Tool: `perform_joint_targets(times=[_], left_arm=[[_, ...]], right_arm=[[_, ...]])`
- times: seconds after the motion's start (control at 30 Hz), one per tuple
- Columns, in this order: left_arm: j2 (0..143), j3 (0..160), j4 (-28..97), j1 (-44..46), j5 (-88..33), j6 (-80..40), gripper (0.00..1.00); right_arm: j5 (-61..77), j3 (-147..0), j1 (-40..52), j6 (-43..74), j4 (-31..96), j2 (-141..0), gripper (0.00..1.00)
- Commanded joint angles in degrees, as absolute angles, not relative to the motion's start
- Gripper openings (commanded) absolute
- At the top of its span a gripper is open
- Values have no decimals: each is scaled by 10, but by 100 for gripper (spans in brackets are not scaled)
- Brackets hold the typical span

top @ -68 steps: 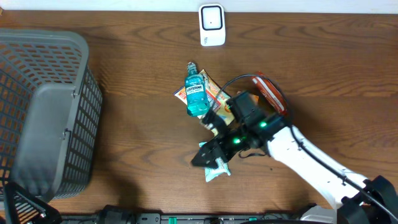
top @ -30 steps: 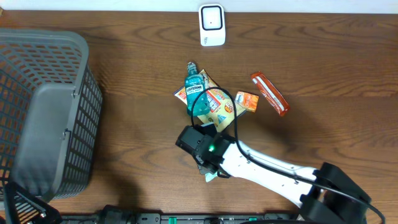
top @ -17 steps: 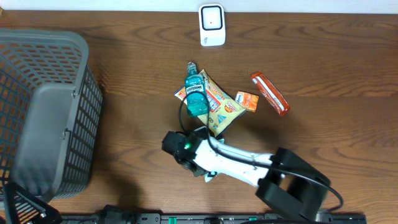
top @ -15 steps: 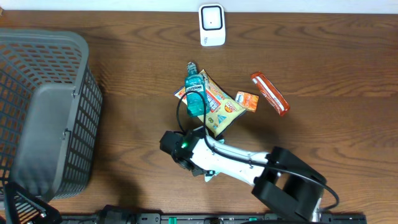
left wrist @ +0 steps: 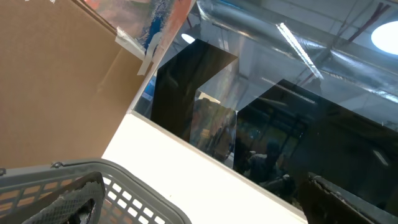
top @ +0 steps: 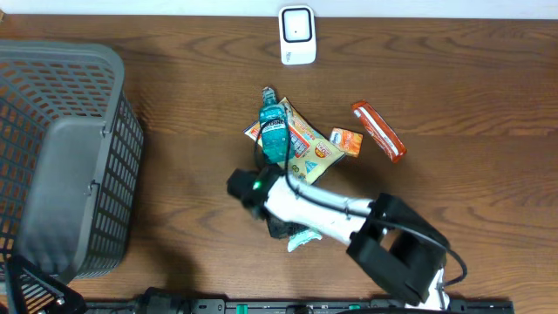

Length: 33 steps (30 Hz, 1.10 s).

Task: Scan the item barcode

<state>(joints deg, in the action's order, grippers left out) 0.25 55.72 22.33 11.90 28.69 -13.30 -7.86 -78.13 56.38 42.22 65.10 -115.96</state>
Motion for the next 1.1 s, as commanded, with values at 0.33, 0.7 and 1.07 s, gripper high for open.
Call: perform_joint_targets(times=[0.33, 0.7, 1.07], left_arm=[[2, 555, 222, 121, 292, -128, 99], [2, 555, 222, 121, 292, -128, 99], [2, 555, 222, 121, 292, -128, 99]], right_arm=[[505, -818, 437, 239, 643, -1124, 2], [694, -818, 394, 381, 647, -1124, 1], [714, -818, 385, 407, 881, -1124, 2]])
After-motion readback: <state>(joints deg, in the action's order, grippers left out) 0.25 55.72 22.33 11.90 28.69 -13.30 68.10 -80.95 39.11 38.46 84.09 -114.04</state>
